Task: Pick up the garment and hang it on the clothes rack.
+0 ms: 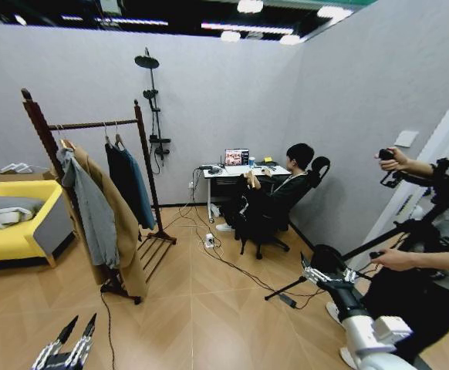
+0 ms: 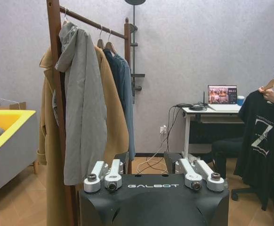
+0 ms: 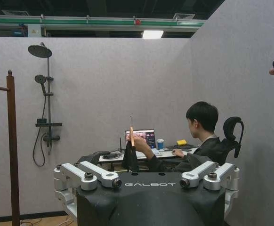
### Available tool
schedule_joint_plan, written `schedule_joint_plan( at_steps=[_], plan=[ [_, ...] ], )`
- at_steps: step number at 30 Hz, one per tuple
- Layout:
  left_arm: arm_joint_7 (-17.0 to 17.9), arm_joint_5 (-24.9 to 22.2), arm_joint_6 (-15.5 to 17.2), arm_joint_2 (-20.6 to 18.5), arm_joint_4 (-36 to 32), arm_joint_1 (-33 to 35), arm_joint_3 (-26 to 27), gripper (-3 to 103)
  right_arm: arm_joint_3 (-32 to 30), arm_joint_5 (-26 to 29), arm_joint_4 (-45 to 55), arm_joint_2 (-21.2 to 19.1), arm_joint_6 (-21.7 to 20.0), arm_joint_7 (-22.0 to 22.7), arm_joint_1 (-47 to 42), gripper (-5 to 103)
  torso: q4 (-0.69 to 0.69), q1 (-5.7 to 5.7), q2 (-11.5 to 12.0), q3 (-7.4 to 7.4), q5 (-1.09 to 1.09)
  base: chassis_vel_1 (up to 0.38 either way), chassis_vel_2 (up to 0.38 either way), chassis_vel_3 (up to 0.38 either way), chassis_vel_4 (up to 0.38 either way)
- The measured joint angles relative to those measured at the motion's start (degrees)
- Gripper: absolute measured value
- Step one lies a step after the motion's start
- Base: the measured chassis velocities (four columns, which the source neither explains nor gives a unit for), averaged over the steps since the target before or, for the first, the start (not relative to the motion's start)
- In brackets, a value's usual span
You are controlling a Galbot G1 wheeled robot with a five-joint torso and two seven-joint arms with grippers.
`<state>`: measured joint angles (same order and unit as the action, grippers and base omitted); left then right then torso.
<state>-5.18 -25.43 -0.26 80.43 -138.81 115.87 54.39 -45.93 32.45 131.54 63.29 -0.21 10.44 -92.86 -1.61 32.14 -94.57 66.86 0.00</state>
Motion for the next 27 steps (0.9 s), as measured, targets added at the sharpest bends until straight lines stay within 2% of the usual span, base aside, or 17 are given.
schedule_joint_plan(
  at_steps=[13,27],
  plan=[
    [0.0,0.0,0.0,0.0,0.0,0.0,0.0,46,1.1,0.6,0.0,-0.1,-0.9,0.4,1.4,100,-0.01,-0.04,0.0,-0.01,0.0,-0.016,0.016,0.016,-0.016],
    [0.0,0.0,0.0,0.0,0.0,0.0,0.0,46,1.0,1.2,-0.6,-0.3,-1.1,0.6,2.1,100,-0.01,0.0,0.0,0.01,0.01,-0.193,0.189,0.198,-0.205]
  ],
)
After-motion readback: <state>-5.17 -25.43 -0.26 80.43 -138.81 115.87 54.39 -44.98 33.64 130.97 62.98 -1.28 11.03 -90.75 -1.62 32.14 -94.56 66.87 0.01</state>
